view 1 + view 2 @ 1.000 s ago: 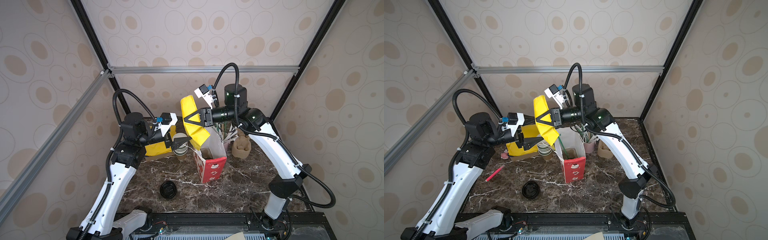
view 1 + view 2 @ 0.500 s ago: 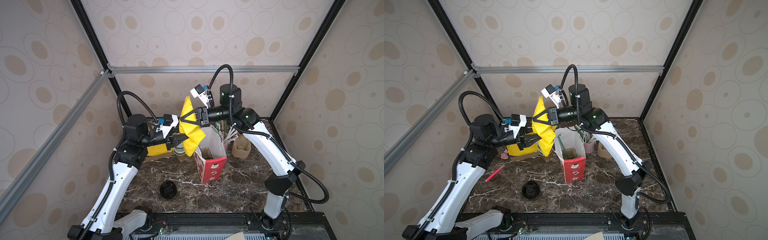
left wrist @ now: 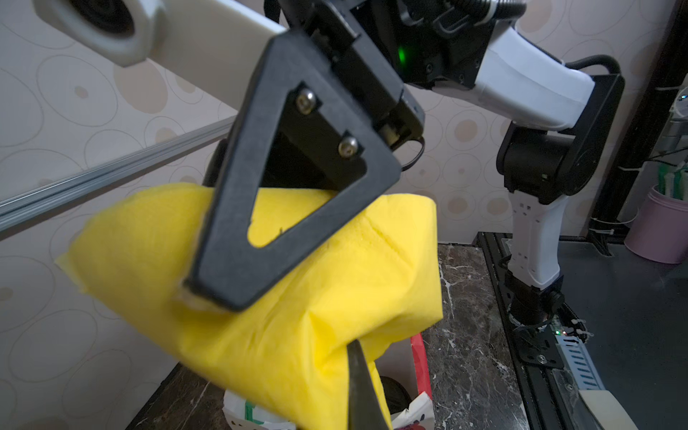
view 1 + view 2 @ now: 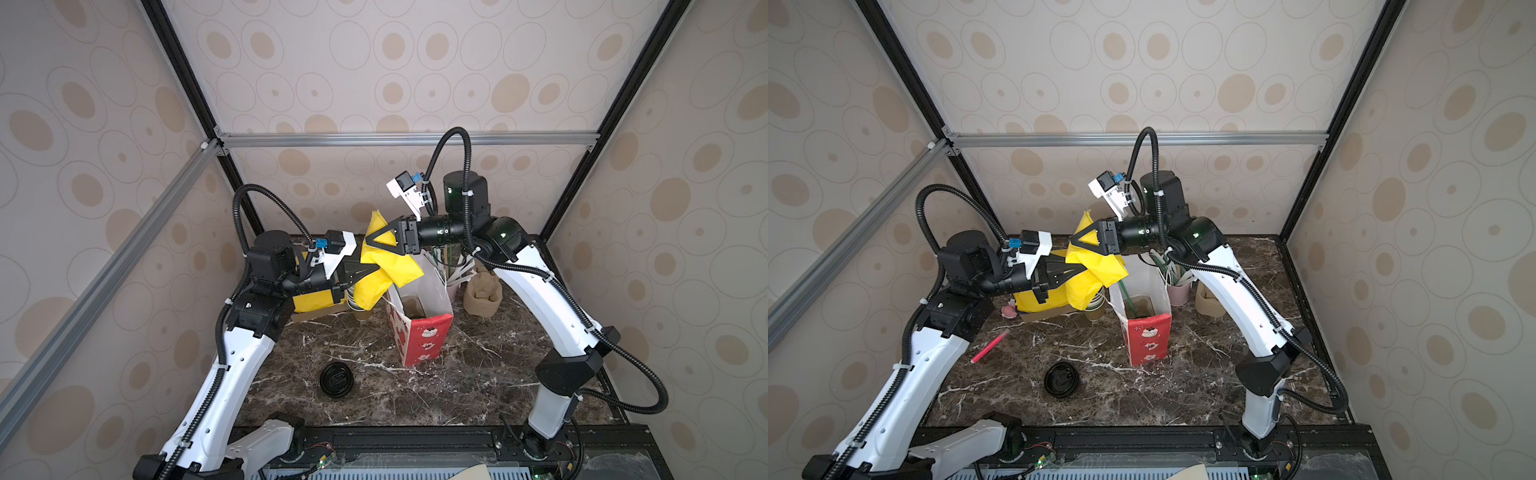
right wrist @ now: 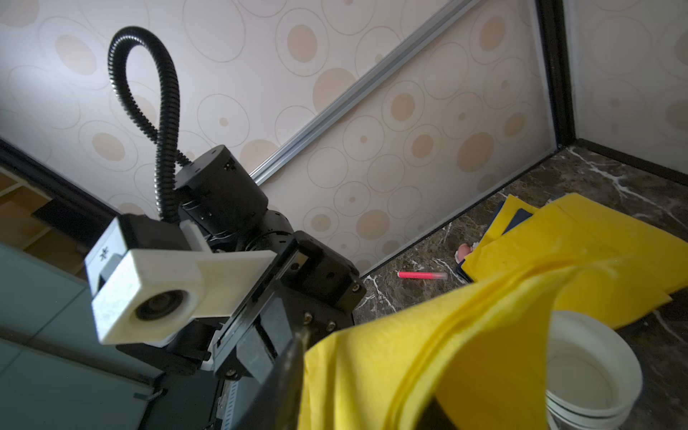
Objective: Pack a coffee takeout order
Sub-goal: Pass the napkin.
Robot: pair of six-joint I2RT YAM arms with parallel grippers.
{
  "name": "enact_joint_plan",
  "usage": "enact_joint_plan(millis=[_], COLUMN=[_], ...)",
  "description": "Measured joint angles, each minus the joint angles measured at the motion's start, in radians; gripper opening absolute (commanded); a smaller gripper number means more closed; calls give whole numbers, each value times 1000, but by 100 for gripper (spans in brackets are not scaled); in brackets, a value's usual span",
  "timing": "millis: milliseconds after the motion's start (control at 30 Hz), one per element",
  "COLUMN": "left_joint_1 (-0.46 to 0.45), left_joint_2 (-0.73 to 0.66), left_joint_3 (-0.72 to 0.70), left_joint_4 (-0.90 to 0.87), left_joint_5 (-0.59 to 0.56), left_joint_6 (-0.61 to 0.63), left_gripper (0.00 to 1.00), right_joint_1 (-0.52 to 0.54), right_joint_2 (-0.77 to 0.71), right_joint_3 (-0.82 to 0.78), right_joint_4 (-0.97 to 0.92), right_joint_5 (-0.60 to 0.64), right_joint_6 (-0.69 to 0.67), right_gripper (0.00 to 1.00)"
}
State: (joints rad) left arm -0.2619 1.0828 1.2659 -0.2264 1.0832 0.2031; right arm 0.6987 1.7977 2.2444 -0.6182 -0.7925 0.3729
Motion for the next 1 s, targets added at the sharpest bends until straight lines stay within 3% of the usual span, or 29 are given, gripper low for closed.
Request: enact_joint_plan(millis=[200, 333, 433, 700, 1000], left_joint_1=[0, -2, -10, -40, -51], left_joint_2=[-8, -8, -1, 28, 26], left_joint_3=[-12, -27, -29, -29, -31], left_joint_4=[2, 18, 43, 58, 46], left_joint_5=[-27, -49, -53, -24, 31], left_joint_6=[-35, -103, -155, -186, -163], left_gripper=[0, 0, 0, 0, 0], right_joint_1=[-24, -21, 50, 284, 317], right_joint_2=[-156, -331, -388, -276, -197], right_joint_3=[-48, -149, -153, -118, -205], right_joint_4=[-157, -208, -208, -229, -233], right_joint_5=[266, 414, 457, 633, 814], right_joint_6=[-163, -294, -372, -644, -859], right_gripper=[73, 75, 75, 80, 83])
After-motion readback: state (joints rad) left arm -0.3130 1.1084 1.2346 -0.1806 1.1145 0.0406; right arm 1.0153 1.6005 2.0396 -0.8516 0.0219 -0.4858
